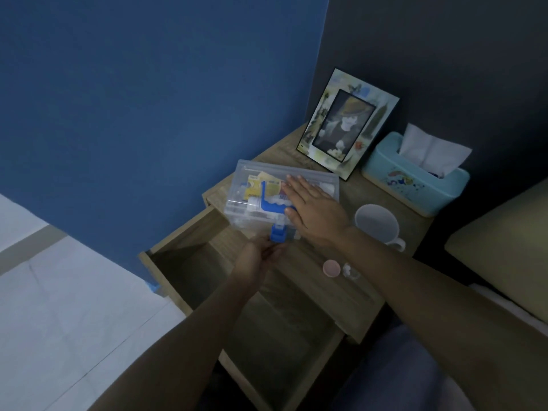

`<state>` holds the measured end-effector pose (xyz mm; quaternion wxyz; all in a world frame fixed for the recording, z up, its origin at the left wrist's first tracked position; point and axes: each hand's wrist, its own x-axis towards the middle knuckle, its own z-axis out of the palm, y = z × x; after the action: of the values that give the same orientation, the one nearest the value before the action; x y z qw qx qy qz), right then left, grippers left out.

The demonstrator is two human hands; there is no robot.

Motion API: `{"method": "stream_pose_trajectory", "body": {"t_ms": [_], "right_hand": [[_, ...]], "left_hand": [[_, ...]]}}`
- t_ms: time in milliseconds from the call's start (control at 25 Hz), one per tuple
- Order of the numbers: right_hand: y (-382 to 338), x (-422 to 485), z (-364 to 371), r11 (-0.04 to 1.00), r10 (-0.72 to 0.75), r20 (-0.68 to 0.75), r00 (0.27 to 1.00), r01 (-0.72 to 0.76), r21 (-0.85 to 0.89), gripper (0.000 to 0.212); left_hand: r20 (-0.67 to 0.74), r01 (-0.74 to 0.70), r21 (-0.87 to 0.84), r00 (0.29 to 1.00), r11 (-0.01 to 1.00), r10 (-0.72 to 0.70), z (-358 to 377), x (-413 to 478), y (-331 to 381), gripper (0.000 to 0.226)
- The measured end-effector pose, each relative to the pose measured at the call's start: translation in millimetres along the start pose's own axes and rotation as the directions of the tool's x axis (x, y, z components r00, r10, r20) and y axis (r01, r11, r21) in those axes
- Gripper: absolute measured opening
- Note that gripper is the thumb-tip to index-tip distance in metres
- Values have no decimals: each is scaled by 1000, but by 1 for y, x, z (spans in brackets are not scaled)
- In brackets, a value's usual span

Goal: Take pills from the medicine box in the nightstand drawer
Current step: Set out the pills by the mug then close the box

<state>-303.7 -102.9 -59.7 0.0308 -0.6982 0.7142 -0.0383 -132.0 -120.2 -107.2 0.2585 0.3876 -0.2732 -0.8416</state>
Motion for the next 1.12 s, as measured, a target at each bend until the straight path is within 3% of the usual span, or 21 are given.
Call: {"method": "stream_pose_trajectory", "body": {"t_ms": [200,400,640,800,880,1040,1120], "right_hand": [[0,1,-2,1000,-2,10,1000,1,2,56],[1,0,-3,1000,-13,27,1000,13,16,59],[1,0,-2,999,-18,19,1000,17,45,62],[2,-2,-4,997,-40,33,999,38,61,77],[2,-2,-3,999,-40,42,998,38,36,78],[1,-1,-3,999,-43,29,999,43,21,78],[1,-2,-3,999,-40,28,999,39,13,79]], "left_hand": [[93,-61,193,995,979,44,-11,-2,12,15],[120,-150,453,987,879,107,-16,-4,18,16],[41,-165,575,984,801,173,-10,4,25,21],[104,-220,660,974,718,203,-16,5,27,19],[154,-279,745,956,606,251,-19,4,26,16],[290,-383,909,863,163,414,-18,6,20,13],[336,-405,913,817,52,469,-16,6,16,15]]}}
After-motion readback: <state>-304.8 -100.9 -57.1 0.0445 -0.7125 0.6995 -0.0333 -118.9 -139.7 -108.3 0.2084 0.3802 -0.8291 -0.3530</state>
